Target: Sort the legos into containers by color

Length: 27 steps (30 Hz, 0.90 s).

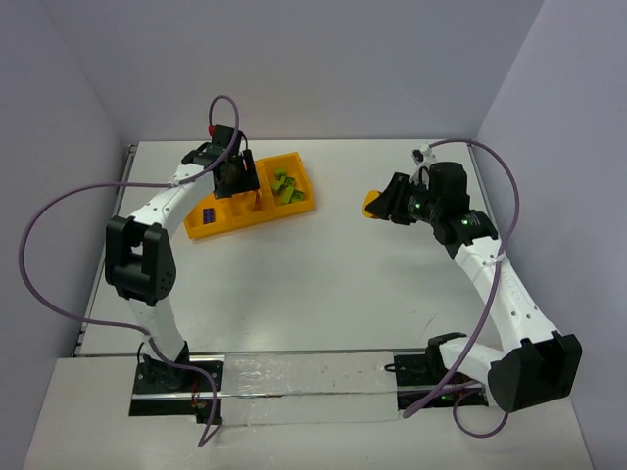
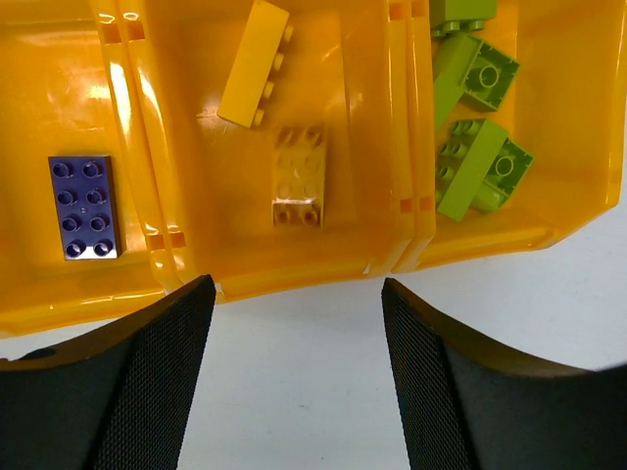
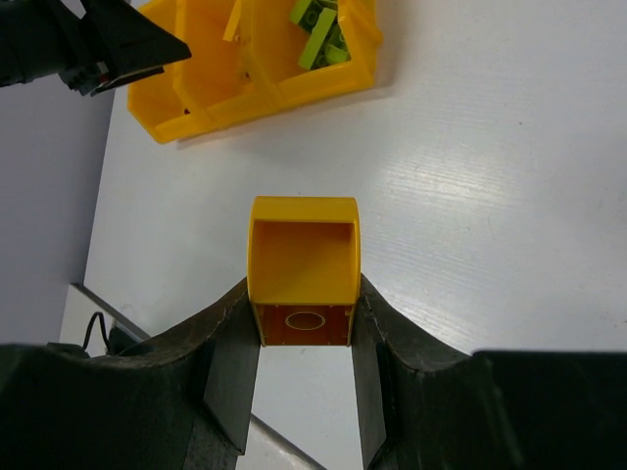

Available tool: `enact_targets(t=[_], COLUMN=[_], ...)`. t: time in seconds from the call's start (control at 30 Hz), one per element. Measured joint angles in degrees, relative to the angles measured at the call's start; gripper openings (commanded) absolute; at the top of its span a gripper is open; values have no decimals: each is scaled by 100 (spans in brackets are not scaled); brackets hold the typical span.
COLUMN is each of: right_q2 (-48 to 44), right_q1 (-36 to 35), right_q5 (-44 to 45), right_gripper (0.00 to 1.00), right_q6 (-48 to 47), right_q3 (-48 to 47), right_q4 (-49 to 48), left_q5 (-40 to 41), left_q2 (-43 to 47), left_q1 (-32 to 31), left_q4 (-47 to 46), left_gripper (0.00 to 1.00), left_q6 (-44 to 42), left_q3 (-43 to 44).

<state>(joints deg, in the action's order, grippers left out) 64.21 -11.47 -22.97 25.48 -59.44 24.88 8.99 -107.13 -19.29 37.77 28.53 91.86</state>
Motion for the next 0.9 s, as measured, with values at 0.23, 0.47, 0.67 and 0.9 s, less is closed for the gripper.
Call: enact_targets(t=[0.23,0.47,0.67,0.9], right_q2=[209,341,344,358], right_q1=[-278,-414,-543,-733], right_q5=[-177,-1803,-2987,-3449], right_gripper=[0,0,1,2], right_q6=[-123,-258,-393,-503], right_q3=[-178,-115,-92,-92], right_q4=[24,-482,-756,-772], left_q5=[-567,-4238,-6448,-7302], left_q2=[168,1427,1852,1609], left_q1=[-2,-50,-309,-916], left_q4=[-152,-1233,-2352,-2466], left_gripper=[70,72,74,73], left_q6=[-138,-329,-152,-138], left_q3=[-121,-840,-864,-816])
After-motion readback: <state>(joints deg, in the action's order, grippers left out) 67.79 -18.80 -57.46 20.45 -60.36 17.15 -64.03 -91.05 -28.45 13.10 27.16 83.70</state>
